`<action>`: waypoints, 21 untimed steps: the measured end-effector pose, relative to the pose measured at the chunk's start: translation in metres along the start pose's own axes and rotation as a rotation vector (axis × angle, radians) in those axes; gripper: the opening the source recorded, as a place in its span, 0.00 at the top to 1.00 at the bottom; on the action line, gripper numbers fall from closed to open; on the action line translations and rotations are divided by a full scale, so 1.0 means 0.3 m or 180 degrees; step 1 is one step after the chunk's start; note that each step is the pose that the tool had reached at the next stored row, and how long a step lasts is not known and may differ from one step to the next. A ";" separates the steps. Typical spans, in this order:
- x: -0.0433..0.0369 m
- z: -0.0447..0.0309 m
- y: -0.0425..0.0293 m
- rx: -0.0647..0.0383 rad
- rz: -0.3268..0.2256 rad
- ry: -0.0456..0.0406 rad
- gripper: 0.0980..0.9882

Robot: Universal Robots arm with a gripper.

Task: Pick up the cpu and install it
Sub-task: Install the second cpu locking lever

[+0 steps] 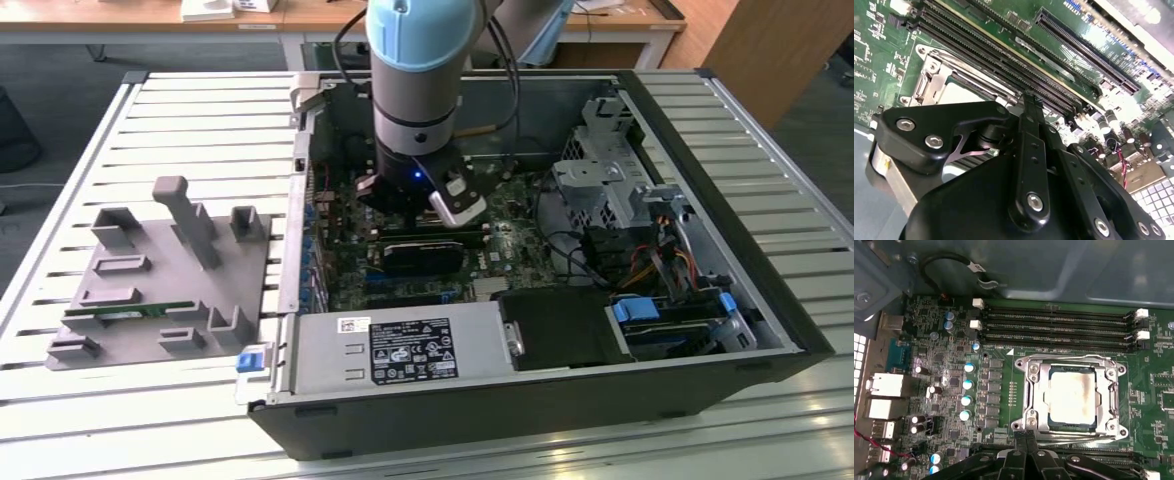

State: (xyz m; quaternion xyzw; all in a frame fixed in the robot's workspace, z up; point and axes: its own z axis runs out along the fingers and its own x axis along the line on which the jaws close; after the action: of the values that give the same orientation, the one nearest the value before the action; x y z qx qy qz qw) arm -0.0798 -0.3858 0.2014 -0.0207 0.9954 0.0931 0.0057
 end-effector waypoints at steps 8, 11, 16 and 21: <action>0.012 0.012 -0.002 -0.0087 -0.0001 -0.0007 0.99; 0.013 0.017 -0.002 -0.0114 0.0001 -0.0009 0.99; 0.015 0.026 -0.004 -0.0135 0.0000 -0.0011 0.99; 0.017 0.032 -0.006 -0.0133 0.0000 -0.0009 0.99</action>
State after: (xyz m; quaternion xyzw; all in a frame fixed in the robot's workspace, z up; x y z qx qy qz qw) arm -0.0848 -0.3859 0.1915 -0.0207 0.9932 0.1140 0.0067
